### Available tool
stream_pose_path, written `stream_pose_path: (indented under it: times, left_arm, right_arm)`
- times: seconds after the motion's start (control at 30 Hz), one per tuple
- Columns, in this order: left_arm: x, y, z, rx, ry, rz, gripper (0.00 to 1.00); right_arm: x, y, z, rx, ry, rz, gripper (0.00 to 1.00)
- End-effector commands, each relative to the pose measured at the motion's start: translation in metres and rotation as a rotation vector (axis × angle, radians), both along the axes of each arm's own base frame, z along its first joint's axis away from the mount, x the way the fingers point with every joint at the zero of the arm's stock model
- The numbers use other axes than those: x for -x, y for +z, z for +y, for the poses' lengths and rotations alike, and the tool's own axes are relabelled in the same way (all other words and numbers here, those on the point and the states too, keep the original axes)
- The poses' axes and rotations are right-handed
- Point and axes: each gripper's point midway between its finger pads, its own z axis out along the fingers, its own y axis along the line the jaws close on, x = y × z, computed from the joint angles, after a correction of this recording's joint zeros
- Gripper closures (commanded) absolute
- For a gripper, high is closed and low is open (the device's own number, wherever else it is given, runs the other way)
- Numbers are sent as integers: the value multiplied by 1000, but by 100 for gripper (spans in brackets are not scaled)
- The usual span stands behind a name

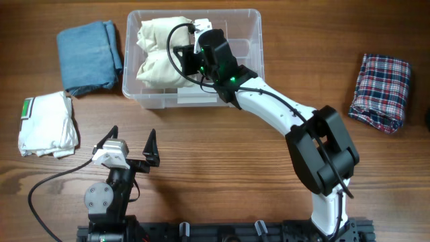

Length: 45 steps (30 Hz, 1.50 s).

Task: Pack container
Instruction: 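Carry the cream cloth into the left side of the bin and release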

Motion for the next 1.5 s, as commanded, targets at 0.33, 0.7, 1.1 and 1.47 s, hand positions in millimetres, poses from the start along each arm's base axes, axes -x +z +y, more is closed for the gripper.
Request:
stream_pose_path:
  times: [0.33,0.7,1.1,1.47]
  left_arm:
    - [0,-2,0,6,-2,2,0]
    - [0,-2,0,6,-2,2,0]
    - [0,-2,0,6,-2,2,0]
    - [0,-2,0,6,-2,2,0]
  right_arm:
    - [3,-1,6,27,58,26,37]
    - [17,98,-55,405,145,115,32]
    - [-14,-65,-56,461,114,400,32]
    - [9,-70,-1,228,330,462,32]
